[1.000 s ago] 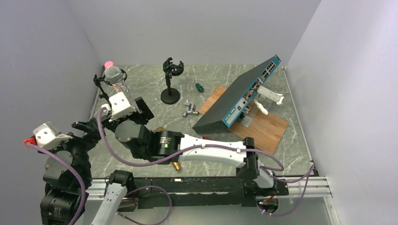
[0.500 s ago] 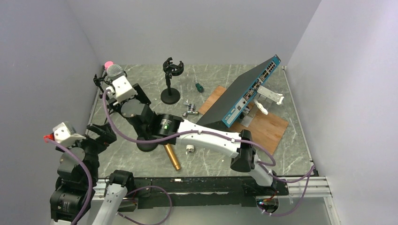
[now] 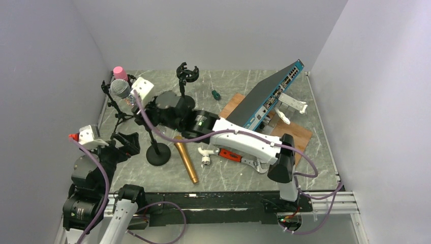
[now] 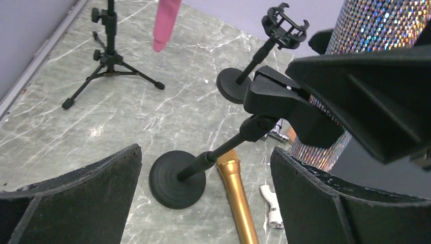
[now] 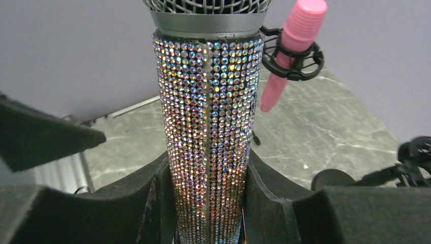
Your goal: Remove the microphone from the stand
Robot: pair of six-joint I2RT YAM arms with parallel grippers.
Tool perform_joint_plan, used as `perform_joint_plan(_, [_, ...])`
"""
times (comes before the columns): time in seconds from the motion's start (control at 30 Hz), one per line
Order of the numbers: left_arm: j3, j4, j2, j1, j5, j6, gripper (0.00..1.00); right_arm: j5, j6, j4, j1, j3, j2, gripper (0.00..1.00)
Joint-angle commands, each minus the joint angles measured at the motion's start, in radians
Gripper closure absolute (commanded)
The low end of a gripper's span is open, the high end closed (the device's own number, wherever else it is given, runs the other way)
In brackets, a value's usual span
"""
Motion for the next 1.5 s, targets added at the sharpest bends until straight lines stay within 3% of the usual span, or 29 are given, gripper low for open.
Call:
perform_joint_plan(0.0, [-0.014, 0.072, -0.001, -0.003, 0.100, 0.073, 0.01, -0.415, 0.029, -0.023, -0.101, -0.067, -0.089, 1.00])
perform_joint_plan(0.2, [-0.044, 0.159, 0.007, -0.011, 0.294, 0.141, 0.01, -0.803, 0.020, -0.040, -0.193, -0.131, -0.129, 1.00])
perform_joint_plan(0.4, [-0.066, 0.260, 0.047, -0.019, 0.618, 0.340, 0.01, -0.918, -0.034, -0.035, -0.223, -0.189, -0.151, 1.00])
perform_joint_plan(0.6, [-0.052, 0.265, 0.079, -0.021, 0.590, 0.438, 0.01, -1.018, -0.001, 0.016, -0.259, -0.223, -0.166, 1.00])
perform_joint_plan(0.83, [-0.071, 0.345, 0.126, -0.023, 0.769, 0.467, 0.02, -1.135, 0.064, 0.059, -0.303, -0.206, -0.142, 1.00])
perform_joint_plan(1.13, [-0.075, 0.442, 0.243, -0.023, 0.776, 0.452, 0.01, -1.184, 0.092, 0.073, -0.333, -0.209, -0.135, 1.00])
perform_joint_plan(1.3, [-0.063, 0.469, 0.305, -0.023, 0.774, 0.531, 0.01, -1.229, 0.110, 0.068, -0.348, -0.196, -0.121, 1.00])
perform_joint_plan(1.47, [-0.067, 0.521, 0.341, -0.023, 0.854, 0.552, 0.02, -1.229, 0.104, 0.059, -0.350, -0.203, -0.128, 1.00])
